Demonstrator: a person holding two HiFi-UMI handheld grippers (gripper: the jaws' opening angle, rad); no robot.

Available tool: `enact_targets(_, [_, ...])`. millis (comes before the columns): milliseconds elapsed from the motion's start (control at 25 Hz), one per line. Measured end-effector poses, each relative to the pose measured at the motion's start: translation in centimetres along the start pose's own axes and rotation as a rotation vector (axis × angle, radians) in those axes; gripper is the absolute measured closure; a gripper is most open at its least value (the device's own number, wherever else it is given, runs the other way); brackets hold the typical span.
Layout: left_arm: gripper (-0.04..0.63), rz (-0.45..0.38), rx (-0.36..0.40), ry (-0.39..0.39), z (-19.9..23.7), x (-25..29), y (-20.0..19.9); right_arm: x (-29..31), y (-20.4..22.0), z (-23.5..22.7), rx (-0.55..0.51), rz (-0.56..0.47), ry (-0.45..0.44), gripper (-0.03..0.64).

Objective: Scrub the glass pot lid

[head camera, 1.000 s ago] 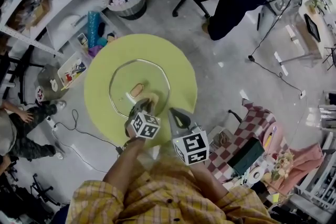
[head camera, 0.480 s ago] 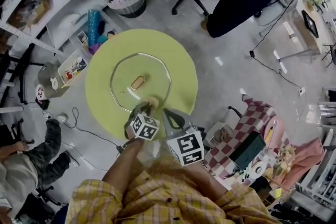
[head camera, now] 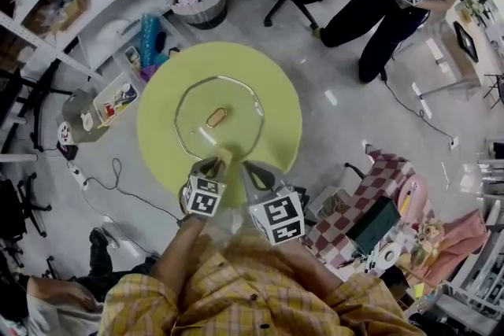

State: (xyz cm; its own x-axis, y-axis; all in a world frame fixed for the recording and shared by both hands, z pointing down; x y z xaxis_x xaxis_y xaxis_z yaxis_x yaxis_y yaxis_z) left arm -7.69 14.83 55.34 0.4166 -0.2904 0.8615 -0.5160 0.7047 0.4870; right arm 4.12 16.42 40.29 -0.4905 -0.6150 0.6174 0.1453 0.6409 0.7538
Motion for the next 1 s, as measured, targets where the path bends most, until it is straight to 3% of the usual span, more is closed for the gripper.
enact_targets(160, [0.563,-0.098,-0.143,0.015,1.1,-3.0,-0.5,0.1,-0.3,1.0,0.006,-0.015,0.005,0.618])
enact_targets(360, [0.563,-0.209,-0.178,-0.045,1.6,-6.9,-1.4,-0.5,-1.1,2.1,-0.004,-0.08,0.025,0.618])
enact_targets(1000, [0.563,-0.487,-0.109,-0.172,2.6,-18.7,-6.4,-0.7,-5.8,6.6,-0.065,-0.184,-0.036,0.618])
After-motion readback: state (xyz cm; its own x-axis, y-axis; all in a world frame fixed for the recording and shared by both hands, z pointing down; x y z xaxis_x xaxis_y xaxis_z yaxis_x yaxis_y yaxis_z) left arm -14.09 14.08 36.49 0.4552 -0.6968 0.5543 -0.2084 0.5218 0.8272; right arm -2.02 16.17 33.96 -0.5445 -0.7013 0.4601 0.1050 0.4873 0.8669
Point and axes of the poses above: the fingertips, and each gripper's own axes: x forward along the fingers, z to its left, y out of its underside, the point moved 6 cm from there along -x, backward along the fingers, and after that the axes turned 6 degrees about z, right-handed, at the moved point
